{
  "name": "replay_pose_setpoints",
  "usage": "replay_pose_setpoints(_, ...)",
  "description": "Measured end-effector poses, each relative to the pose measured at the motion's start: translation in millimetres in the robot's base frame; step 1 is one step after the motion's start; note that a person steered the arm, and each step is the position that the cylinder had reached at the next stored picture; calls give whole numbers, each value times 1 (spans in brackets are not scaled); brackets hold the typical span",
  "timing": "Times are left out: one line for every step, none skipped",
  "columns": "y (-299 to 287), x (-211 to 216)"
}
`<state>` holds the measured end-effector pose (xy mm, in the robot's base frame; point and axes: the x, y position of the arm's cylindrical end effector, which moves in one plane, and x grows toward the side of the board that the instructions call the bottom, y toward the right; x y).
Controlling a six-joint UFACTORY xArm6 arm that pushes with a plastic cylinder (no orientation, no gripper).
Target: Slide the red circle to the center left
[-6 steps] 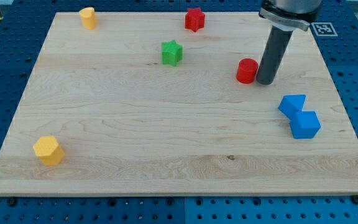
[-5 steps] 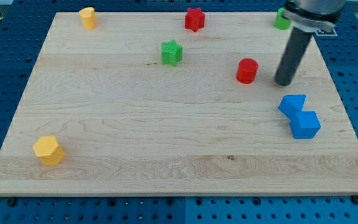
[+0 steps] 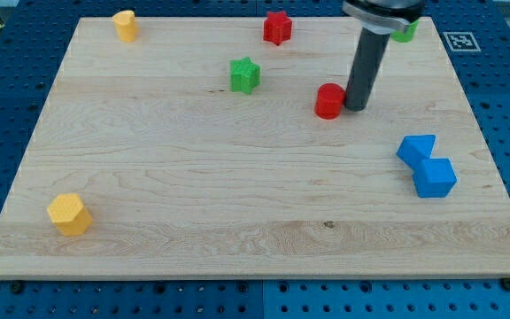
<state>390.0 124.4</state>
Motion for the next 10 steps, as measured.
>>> replay_pose_setpoints(-32, -3)
replay_pose_setpoints(-64, -3)
replay_pose_setpoints(-103, -3)
replay_pose_setpoints(-149, -1)
replay_pose_setpoints(-197, -1)
replay_pose_setpoints(-237, -1)
replay_pose_setpoints(-273, -1)
replay_pose_setpoints(-290, -1)
replay_pose_setpoints(-281, -1)
replay_pose_setpoints(-258, -13)
